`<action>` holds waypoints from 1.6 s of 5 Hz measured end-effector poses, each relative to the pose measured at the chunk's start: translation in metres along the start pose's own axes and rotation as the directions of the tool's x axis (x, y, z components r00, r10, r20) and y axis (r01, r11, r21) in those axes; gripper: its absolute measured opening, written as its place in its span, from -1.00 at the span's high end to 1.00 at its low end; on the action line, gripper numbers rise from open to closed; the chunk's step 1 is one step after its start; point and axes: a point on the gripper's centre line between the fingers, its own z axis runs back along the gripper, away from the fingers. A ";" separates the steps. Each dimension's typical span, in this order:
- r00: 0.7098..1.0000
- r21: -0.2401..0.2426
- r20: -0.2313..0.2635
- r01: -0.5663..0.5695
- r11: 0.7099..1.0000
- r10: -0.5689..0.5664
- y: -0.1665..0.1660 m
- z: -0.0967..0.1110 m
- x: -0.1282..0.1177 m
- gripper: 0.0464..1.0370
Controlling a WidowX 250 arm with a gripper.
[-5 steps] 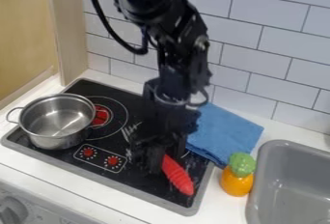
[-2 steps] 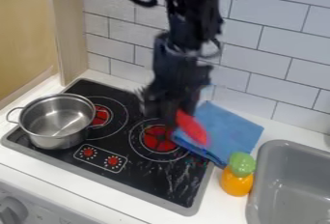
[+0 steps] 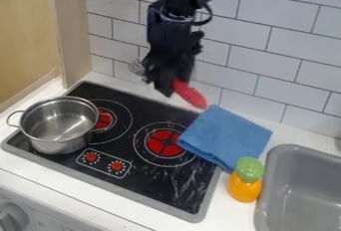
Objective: Move the red fork to the side of the silver pot
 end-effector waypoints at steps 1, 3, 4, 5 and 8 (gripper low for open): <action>0.998 0.014 0.002 -0.057 0.998 0.057 -0.003 -0.008 0.016 0.42; 0.992 0.082 -0.002 -0.123 0.989 0.124 0.005 -0.037 0.028 0.42; 0.985 0.090 -0.009 -0.171 0.981 0.172 0.006 -0.049 0.033 0.42; 0.982 0.086 0.005 -0.189 0.978 0.189 -0.002 -0.054 0.041 0.42; 0.978 0.148 0.053 -0.208 0.967 0.202 0.000 -0.066 0.048 0.42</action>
